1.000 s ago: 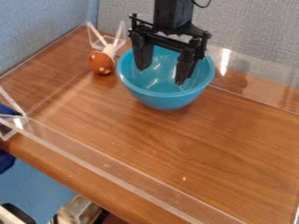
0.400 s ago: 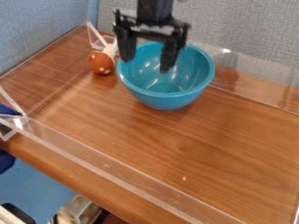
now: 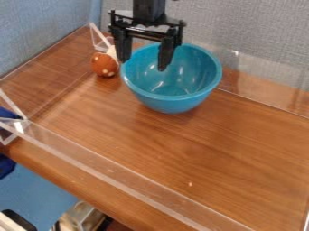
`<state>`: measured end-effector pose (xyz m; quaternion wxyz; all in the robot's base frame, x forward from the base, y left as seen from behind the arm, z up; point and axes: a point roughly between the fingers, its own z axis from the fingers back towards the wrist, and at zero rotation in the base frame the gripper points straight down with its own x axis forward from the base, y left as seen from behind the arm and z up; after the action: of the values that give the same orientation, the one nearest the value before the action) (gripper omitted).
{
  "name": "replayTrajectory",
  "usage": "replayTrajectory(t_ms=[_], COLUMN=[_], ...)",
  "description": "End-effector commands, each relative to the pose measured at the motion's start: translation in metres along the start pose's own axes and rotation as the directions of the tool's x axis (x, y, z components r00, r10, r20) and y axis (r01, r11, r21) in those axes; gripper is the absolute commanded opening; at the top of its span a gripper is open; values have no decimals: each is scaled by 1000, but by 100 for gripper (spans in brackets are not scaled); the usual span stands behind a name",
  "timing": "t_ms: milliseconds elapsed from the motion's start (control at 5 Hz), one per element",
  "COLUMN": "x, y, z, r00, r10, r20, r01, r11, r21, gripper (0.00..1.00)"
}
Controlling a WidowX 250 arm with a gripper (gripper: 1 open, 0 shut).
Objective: Put the mushroom in the blue bowl
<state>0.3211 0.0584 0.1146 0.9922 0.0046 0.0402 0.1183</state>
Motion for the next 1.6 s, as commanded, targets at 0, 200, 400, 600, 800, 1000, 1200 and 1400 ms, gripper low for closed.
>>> replayTrajectory(t_ms=[0,200,400,600,800,1000,1200,1400], x=[14,17,22,33,42,48,55,61], y=[10,12,16,22,30,32,38,49], z=[12,3,-4,-5,-1,5,11,17], r00=[996,993,986,987,986,977,963,969], r10=[51,96,146,136,127,172,226,188], r20=[68,72,83,91,104,124,145,160], r01=[-51,-96,-146,-135,-126,-169,-220,-181], r11=[999,995,989,991,992,985,974,982], r21=[-3,-5,-12,-14,-21,-36,-53,-61], gripper=[100,100,100,100,100,100,100,100])
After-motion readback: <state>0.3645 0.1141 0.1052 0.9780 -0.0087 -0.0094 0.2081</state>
